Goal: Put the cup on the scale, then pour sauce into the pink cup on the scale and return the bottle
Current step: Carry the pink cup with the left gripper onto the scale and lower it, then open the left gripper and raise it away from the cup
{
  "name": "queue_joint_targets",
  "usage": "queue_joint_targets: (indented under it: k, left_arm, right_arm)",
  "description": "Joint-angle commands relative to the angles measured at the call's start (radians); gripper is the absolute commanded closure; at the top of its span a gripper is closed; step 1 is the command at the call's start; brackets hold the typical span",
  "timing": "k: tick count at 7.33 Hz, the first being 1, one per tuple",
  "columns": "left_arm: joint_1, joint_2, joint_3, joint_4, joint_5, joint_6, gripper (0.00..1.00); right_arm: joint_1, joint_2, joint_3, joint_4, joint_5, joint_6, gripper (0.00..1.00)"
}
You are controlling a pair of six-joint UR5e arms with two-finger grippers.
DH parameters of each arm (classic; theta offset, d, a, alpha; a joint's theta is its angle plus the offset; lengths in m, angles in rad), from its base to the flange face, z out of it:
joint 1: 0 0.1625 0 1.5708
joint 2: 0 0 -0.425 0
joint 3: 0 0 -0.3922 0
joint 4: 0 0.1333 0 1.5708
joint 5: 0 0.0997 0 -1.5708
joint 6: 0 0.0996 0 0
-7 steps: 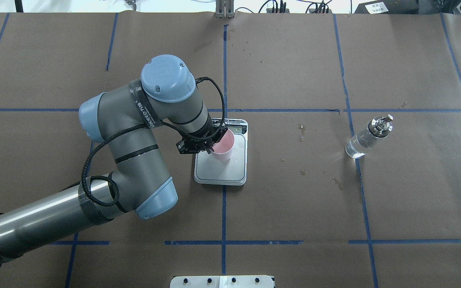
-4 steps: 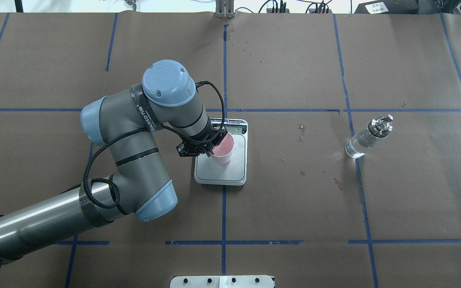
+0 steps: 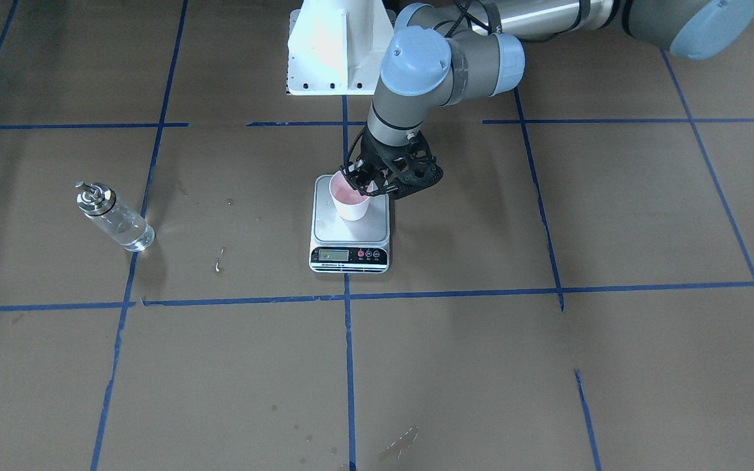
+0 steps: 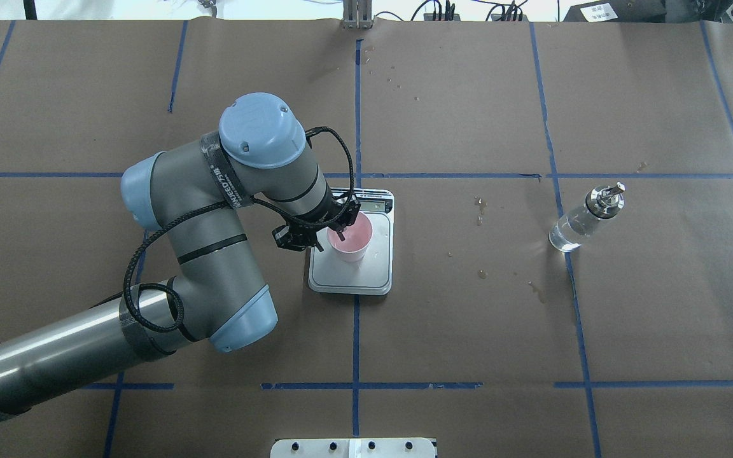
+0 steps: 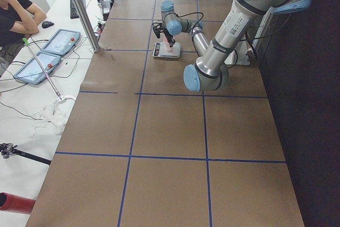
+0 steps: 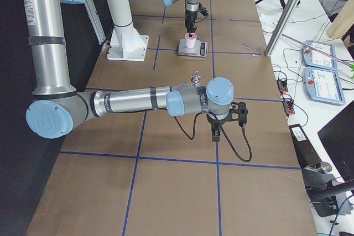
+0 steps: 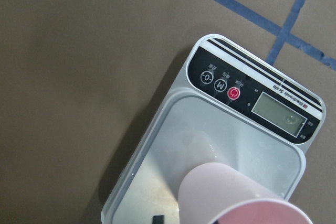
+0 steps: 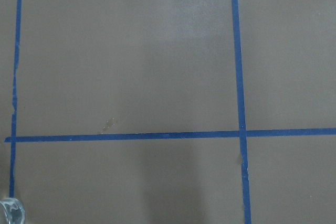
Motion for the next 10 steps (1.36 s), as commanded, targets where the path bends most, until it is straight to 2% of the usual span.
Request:
queue_joint_targets:
  k: [1, 3, 4, 5, 6, 9, 10]
  left_arm:
    - [-0.032, 0.015, -0.081, 0.003, -0.010, 0.003, 0.00]
    - [-0.078, 0.033, -0.168, 0.076, -0.042, 0.054, 0.00]
    - [-0.124, 0.036, -0.203, 0.130, -0.074, 0.118, 0.00]
    - [-0.161, 0.044, -0.234, 0.173, -0.076, 0.188, 0.00]
    - [-0.207, 0.058, -0.242, 0.196, -0.078, 0.266, 0.00]
    - [-0.337, 0.153, -0.283, 0.196, -0.107, 0.475, 0.00]
    - [-0.392, 0.176, -0.288, 0.202, -0.133, 0.562, 0.00]
  right_arm:
    - [-0.003, -0.005, 0.033, -0.004, 0.000, -0.002, 0.00]
    - [-0.026, -0.049, 0.131, -0.012, 0.000, 0.004, 0.00]
    - [-0.047, -0.087, 0.239, -0.083, 0.000, 0.009, 0.00]
    - [-0.064, -0.088, 0.385, -0.242, -0.002, 0.029, 0.00]
    - [-0.112, -0.083, 0.521, -0.341, -0.008, 0.114, 0.00]
    - [-0.294, -0.086, 0.729, -0.339, -0.025, 0.427, 0.00]
    - [-0.370, -0.085, 0.783, -0.334, -0.078, 0.545, 0.00]
